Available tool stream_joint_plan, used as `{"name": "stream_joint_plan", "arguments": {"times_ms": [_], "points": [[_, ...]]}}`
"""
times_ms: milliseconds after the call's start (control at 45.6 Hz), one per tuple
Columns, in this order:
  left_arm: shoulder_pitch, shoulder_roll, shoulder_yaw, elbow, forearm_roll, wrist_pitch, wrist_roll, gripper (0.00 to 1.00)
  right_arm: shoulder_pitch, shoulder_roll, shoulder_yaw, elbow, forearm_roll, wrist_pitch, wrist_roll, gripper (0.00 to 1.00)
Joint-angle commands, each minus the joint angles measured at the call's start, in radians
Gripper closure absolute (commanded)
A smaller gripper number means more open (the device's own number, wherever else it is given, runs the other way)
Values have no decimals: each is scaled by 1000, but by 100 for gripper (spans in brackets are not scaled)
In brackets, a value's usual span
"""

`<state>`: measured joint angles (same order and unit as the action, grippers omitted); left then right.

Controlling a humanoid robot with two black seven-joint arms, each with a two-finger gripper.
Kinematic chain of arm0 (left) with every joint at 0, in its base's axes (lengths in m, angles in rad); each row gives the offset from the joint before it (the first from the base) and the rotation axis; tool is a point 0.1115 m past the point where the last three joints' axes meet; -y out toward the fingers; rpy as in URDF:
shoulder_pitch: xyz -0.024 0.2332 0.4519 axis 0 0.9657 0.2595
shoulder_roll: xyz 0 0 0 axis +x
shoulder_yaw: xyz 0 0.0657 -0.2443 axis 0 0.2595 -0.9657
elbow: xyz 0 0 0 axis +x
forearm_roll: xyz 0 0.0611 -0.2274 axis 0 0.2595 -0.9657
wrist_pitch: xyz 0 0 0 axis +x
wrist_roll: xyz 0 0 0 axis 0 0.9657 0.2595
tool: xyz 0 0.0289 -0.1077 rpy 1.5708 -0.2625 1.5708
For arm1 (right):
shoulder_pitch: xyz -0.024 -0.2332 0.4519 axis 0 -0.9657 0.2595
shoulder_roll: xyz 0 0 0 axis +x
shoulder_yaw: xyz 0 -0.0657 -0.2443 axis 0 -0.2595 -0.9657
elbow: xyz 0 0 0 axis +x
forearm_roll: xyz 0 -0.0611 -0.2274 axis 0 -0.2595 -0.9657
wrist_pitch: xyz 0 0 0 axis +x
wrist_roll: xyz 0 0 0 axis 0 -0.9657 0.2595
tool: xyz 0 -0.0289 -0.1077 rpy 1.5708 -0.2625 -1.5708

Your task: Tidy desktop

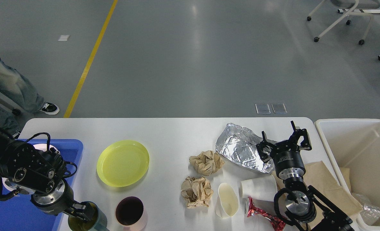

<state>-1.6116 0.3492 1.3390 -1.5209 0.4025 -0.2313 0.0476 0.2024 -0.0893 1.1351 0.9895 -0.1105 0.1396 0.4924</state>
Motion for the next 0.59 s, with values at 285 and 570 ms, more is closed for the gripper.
{"name": "stream_joint_plan", "arguments": {"times_ms": [285, 570], "points": [[47, -13, 0, 27, -2, 30, 6, 47, 0, 0, 0, 0, 0, 0, 0, 0], [42, -4, 8, 30, -17, 21, 9, 89, 0, 0, 0, 0, 0, 0, 0, 0]]}}
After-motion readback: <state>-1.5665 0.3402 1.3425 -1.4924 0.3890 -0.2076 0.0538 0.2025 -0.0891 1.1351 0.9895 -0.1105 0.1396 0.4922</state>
